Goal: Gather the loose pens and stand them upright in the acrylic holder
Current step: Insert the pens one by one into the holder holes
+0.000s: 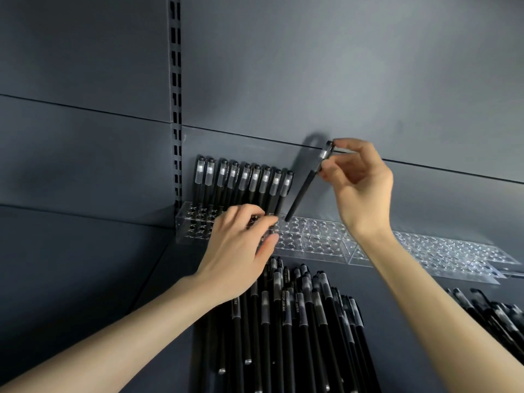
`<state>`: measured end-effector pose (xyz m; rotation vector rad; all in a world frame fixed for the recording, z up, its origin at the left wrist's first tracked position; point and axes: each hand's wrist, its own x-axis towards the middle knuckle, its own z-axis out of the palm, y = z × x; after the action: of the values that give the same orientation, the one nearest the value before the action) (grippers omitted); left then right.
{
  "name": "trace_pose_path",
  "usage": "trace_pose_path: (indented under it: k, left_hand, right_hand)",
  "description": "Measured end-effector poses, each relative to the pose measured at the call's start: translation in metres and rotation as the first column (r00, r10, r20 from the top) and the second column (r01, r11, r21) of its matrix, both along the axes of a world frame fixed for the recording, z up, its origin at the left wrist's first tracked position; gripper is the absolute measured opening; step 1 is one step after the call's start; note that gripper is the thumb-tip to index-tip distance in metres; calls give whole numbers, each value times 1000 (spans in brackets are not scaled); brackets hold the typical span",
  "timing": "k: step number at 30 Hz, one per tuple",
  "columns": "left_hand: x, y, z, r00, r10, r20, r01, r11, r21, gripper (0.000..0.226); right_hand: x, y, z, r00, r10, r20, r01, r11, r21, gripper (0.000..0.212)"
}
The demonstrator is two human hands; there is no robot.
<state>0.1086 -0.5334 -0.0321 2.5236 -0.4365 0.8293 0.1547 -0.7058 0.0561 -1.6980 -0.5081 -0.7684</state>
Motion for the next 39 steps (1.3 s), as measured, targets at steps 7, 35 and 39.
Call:
trace_pose_path:
  k: [7, 35, 39]
  left_hand:
    - [0, 4, 0, 979, 37, -199, -5, 987, 160, 79]
    - [-5, -3, 6, 957, 85, -278, -33, 982, 187, 87]
    - [-16, -4, 16, 968, 71, -239, -38, 989, 140, 74]
  right_hand:
    - [13, 5, -8, 996, -71, 59, 75, 996, -53, 34]
    - [13, 7, -37, 994, -94, -60, 73, 957, -279, 28]
    - [-3, 5, -33, 993, -97, -72, 75, 963, -260, 23]
